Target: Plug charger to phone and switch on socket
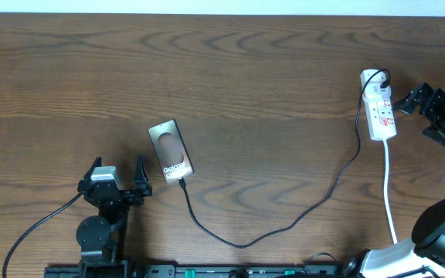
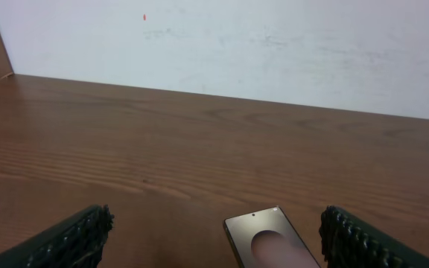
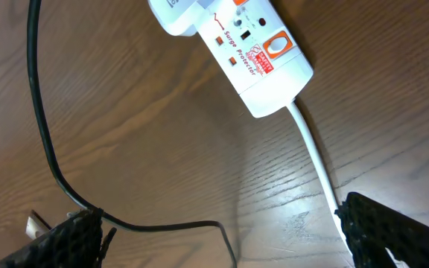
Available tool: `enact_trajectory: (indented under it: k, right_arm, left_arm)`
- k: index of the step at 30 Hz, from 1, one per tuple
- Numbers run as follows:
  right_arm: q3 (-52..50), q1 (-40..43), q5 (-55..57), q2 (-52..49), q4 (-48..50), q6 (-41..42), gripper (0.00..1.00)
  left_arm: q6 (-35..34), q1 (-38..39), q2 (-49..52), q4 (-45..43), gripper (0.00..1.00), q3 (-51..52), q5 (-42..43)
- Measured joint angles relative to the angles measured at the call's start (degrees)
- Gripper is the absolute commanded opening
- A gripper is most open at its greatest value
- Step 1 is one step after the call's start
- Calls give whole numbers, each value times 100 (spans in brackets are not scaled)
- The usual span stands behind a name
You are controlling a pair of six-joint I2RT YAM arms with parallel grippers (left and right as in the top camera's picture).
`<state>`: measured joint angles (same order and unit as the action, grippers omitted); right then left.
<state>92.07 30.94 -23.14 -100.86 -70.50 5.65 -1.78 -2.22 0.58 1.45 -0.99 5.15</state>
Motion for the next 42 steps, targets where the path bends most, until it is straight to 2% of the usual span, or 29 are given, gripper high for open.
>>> enact_trajectory:
  k: [20, 25, 28, 34, 36, 42]
  right_arm:
    - [0, 0, 31, 0, 7, -2, 99]
    - [-31, -28, 144, 13, 660, 2, 99]
    - [-424, -192, 192, 216, 1510, 2, 99]
    - [-2299, -1086, 205, 1386, 4148, -76, 99]
    - [-3329, -1519, 273, 1982, 5884, -68, 99]
    - [-5812, -2564, 699, 3648, 9208, -127, 99]
  left_arm:
    - [-15, 0, 0, 0, 91, 0, 0]
    - [-17, 0, 0, 0, 91, 0, 2]
    - [-17, 0, 0, 2, 91, 0, 0]
    - [-17, 0, 0, 7, 91, -7, -26]
    - [-17, 0, 4, 13, 91, -11, -39]
    - [-17, 0, 2, 22, 91, -11, -59]
